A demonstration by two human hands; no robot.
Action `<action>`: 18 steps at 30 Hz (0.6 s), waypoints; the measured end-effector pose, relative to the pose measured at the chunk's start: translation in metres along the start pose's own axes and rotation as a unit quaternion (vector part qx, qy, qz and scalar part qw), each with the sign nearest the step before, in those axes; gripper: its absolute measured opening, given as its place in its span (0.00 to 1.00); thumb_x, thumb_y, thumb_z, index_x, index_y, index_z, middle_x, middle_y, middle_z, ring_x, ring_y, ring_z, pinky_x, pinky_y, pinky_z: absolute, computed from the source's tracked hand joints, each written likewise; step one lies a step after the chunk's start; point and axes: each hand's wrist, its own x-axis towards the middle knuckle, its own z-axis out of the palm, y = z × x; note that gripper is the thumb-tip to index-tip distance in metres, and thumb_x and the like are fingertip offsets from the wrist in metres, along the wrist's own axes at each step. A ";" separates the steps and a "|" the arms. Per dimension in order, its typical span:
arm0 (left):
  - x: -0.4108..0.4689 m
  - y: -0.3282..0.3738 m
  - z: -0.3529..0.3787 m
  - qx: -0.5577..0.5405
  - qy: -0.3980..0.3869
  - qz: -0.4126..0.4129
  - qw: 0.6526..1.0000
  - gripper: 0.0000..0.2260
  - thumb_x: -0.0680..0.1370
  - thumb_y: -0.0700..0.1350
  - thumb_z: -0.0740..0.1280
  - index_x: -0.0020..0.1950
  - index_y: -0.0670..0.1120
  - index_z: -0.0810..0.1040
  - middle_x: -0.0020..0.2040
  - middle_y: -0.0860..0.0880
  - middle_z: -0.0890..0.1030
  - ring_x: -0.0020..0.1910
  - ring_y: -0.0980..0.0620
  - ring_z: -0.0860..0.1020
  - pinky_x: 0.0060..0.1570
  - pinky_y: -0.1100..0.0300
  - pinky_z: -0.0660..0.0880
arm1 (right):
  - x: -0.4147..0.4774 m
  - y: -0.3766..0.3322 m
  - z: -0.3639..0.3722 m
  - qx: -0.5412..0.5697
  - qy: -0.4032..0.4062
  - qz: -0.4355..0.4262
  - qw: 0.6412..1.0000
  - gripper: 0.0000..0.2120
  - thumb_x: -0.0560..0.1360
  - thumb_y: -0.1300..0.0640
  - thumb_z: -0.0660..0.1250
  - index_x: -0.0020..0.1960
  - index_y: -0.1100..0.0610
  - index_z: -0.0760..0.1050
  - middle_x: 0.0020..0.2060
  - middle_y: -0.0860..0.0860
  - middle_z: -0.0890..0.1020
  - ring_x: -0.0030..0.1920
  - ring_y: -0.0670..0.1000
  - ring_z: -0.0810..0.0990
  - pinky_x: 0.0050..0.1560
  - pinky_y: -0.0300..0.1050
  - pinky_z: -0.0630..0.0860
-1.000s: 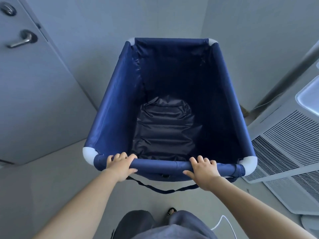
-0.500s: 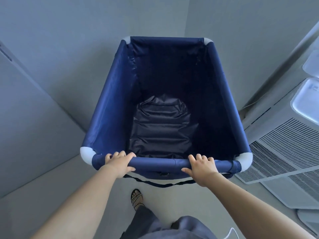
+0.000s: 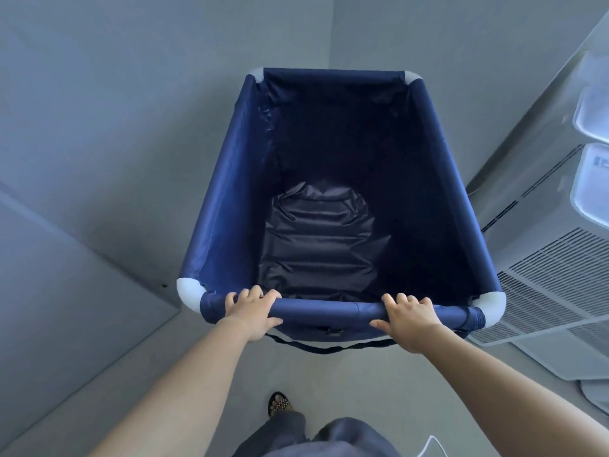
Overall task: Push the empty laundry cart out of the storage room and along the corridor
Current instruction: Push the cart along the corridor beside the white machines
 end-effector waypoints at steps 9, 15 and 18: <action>0.048 -0.019 -0.031 0.032 0.025 0.048 0.998 0.19 0.77 0.61 0.58 0.64 0.57 0.62 0.60 0.49 0.68 0.61 0.46 0.66 0.64 0.47 0.57 | 0.028 -0.010 -0.014 0.062 0.014 0.050 0.997 0.28 0.76 0.33 0.47 0.66 0.51 0.60 0.57 0.51 0.73 0.56 0.54 0.72 0.56 0.51 0.66; 0.087 -0.020 -0.064 0.063 -0.054 0.074 0.994 0.24 0.76 0.64 0.55 0.68 0.53 0.61 0.64 0.48 0.67 0.64 0.47 0.64 0.65 0.44 0.58 | 0.050 -0.010 -0.021 0.114 0.038 0.067 0.990 0.28 0.76 0.33 0.48 0.68 0.49 0.60 0.57 0.51 0.71 0.55 0.54 0.72 0.56 0.51 0.65; 0.107 -0.013 -0.078 0.060 -0.043 0.132 0.988 0.19 0.78 0.60 0.58 0.65 0.53 0.65 0.62 0.50 0.70 0.61 0.48 0.67 0.60 0.45 0.62 | 0.064 -0.008 -0.025 0.130 0.051 0.071 0.988 0.28 0.75 0.33 0.48 0.68 0.49 0.60 0.57 0.50 0.71 0.55 0.54 0.72 0.57 0.51 0.65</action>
